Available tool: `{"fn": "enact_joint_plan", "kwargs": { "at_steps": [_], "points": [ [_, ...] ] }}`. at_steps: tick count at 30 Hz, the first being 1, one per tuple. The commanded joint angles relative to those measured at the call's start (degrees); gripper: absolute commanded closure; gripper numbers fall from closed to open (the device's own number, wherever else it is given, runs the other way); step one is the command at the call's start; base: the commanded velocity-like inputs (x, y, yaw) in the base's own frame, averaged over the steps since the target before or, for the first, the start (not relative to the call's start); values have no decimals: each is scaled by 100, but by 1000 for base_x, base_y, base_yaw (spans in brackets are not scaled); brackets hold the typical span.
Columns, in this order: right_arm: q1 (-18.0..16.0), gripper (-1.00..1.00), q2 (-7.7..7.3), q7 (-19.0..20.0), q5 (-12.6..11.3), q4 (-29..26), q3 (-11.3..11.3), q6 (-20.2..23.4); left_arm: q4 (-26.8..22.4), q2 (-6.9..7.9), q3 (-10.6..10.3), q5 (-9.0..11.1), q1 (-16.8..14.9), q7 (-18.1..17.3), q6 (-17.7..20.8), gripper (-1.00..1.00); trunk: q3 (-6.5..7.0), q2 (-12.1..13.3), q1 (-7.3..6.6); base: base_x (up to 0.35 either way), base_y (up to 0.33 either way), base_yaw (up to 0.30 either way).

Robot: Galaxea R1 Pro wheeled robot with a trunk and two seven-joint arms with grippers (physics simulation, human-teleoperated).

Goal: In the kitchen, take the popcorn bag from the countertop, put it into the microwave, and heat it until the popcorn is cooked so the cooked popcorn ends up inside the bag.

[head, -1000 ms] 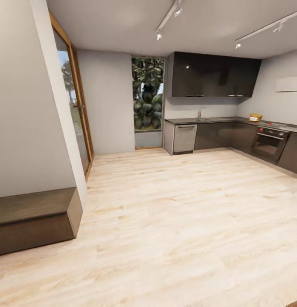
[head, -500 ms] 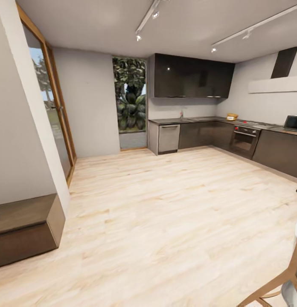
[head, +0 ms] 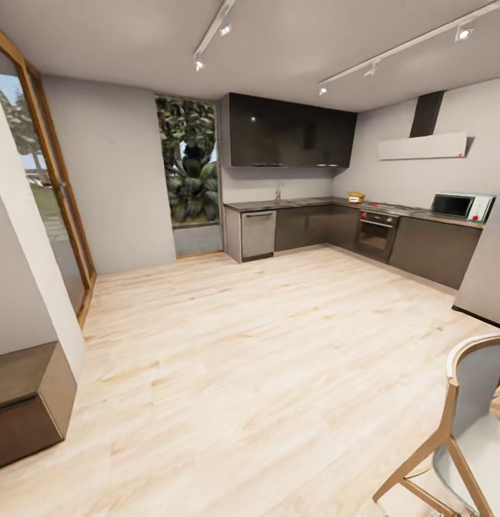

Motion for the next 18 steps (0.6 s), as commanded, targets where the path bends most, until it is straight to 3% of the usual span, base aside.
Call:
{"fn": "enact_joint_plan", "kwargs": {
  "at_steps": [1,15,18],
  "points": [
    [-1,-100,0,-1,-5,0,-11,-18,-1,-1,10,35,0,0,-8,-100,-1,-2,0,0,0,-225],
    [-1,-100,4,31,10,0,-3,-2,-1,8,25,54,0,1,0,-100,0,-2,0,3,0,-10],
    [-1,-100,16,3,42,0,10,-9,-3,16,19,49,0,-5,5,-100,0,-2,0,222,0,0]
  ]
}}
